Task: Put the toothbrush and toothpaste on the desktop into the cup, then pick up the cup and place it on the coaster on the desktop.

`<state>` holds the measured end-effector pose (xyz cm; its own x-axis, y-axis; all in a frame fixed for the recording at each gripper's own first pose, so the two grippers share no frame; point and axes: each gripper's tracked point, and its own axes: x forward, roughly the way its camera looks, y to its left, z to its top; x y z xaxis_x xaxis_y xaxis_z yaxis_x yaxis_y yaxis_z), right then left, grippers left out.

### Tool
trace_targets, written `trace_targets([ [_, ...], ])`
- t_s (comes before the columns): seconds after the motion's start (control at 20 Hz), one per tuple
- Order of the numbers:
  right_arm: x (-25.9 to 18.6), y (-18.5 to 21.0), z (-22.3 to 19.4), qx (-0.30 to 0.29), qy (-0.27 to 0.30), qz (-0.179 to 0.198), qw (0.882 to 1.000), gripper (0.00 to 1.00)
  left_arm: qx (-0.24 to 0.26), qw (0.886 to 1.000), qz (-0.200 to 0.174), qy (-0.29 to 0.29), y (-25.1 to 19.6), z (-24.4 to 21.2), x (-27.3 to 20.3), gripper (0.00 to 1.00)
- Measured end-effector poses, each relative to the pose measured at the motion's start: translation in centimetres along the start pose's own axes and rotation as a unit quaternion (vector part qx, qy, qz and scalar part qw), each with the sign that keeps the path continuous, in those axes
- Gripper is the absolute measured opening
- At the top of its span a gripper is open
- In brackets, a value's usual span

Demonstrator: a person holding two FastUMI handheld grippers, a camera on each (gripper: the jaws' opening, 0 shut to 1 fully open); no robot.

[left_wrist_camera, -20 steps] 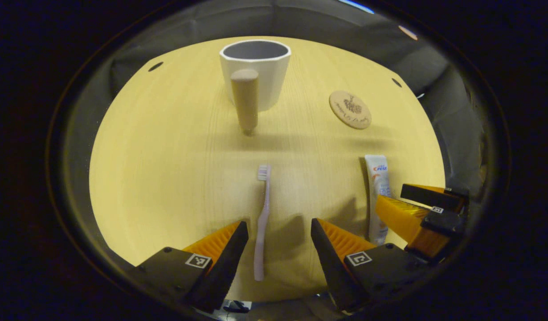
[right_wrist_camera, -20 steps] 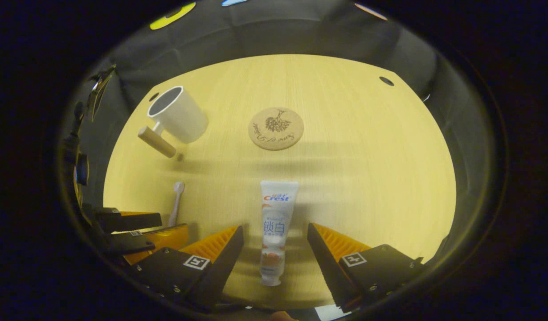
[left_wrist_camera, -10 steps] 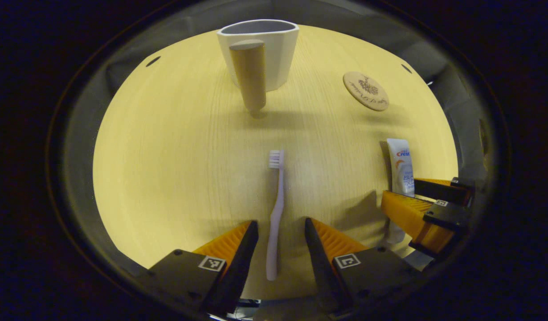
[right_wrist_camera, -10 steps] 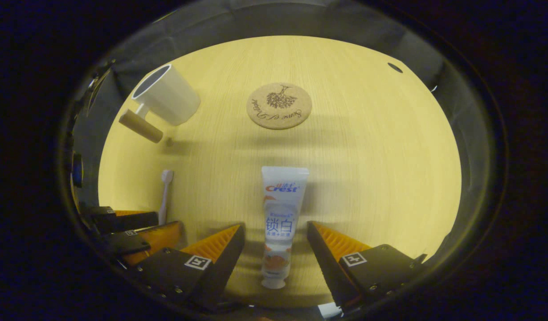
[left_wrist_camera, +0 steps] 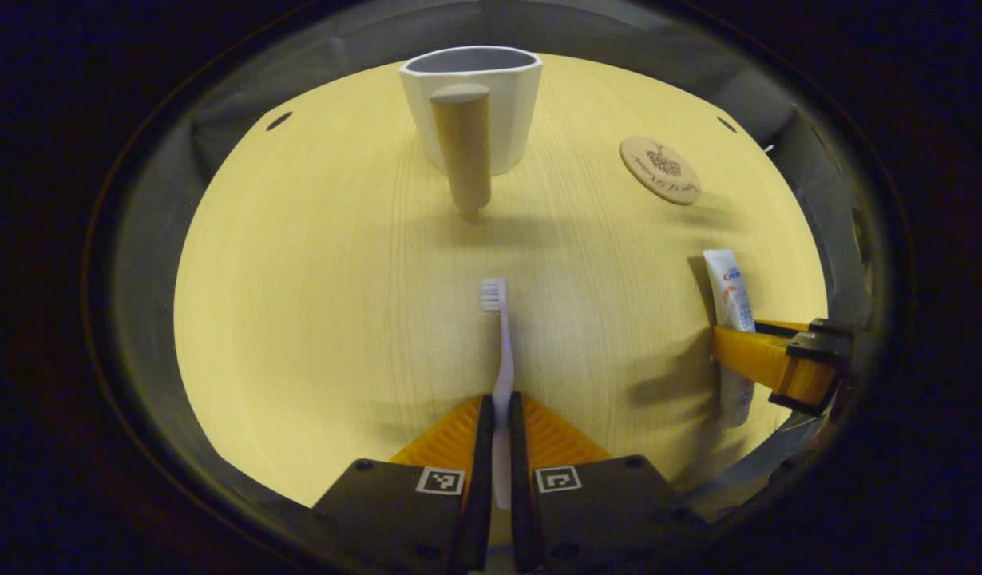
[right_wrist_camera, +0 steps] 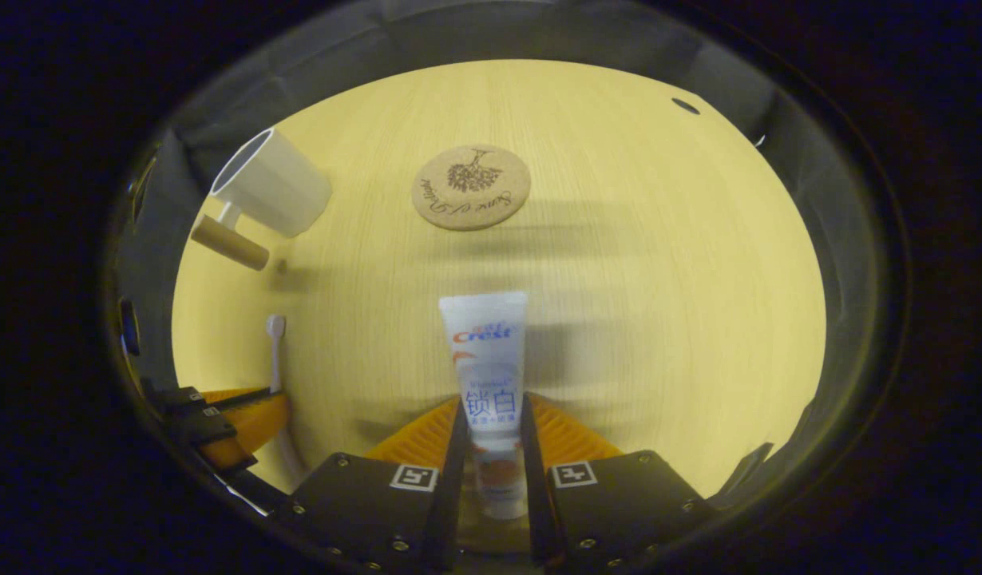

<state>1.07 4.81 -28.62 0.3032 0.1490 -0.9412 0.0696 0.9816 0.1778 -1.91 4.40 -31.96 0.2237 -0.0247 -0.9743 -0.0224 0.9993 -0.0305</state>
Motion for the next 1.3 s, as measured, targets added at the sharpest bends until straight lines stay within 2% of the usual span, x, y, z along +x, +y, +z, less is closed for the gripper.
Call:
trace_targets([
  [0.05, -0.1, -0.3, 0.1, 0.016, -0.006, 0.001, 1.000, 0.37, 0.001, 1.000, -0.001, -0.004, -0.1, 0.1, 0.0, 0.18],
  [0.1, 0.0, 0.0, 0.1, 0.029, -0.009, 0.013, 0.999, 0.27, 0.004, 1.000, -0.002, -0.006, 0.0, 0.1, 0.0, 0.18],
  [0.15, -0.2, 0.1, 0.1, 0.038, -0.014, 0.024, 0.999, 0.27, -0.001, 1.000, -0.006, -0.017, -0.2, 0.0, 0.3, 0.08],
  [0.2, 0.0, -0.2, 0.3, 0.052, -0.020, 0.030, 0.998, 0.27, 0.003, 1.000, -0.009, -0.021, -0.2, 0.2, -0.1, 0.13],
  [0.25, 0.3, 0.2, 0.4, 0.061, -0.020, 0.046, 0.997, 0.18, 0.007, 1.000, -0.013, -0.026, -0.2, 0.2, -0.1, 0.13],
  [0.5, -1.2, -0.2, 0.0, 0.099, -0.035, 0.077, 0.992, 0.18, -0.006, 0.998, -0.032, -0.060, -0.5, 0.4, -0.7, 0.13],
  [0.75, -4.8, -0.7, 0.3, 0.087, -0.094, 0.083, 0.988, 0.18, -0.014, 0.991, -0.046, -0.125, -1.5, 0.9, -4.0, 0.13],
  [0.9, -7.0, 0.1, 0.8, 0.065, -0.133, 0.099, 0.984, 0.18, -0.014, 0.984, -0.053, -0.170, -1.8, 1.4, -6.2, 0.13],
  [0.95, -7.8, 0.5, 1.1, 0.056, -0.146, 0.103, 0.982, 0.18, -0.018, 0.981, -0.058, -0.183, -2.0, 1.4, -7.1, 0.19],
  [1.0, -8.5, 0.8, 1.3, 0.047, -0.157, 0.104, 0.981, 0.18, -0.022, 0.978, -0.062, -0.198, -2.0, 1.5, -8.0, 0.13],
  [1.1, -9.5, 1.3, 1.7, 0.027, -0.177, 0.103, 0.978, 0.18, -0.028, 0.969, -0.069, -0.234, -2.1, 2.2, -9.8, 0.15],
  [1.15, -10.1, 1.5, 1.9, 0.021, -0.185, 0.102, 0.977, 0.18, -0.028, 0.965, -0.073, -0.251, -2.2, 2.5, -10.8, 0.09],
  [1.3, -11.3, 2.2, 2.2, 0.009, -0.199, 0.108, 0.974, 0.18, -0.027, 0.945, -0.075, -0.316, -1.9, 4.3, -13.5, 0.09],
])
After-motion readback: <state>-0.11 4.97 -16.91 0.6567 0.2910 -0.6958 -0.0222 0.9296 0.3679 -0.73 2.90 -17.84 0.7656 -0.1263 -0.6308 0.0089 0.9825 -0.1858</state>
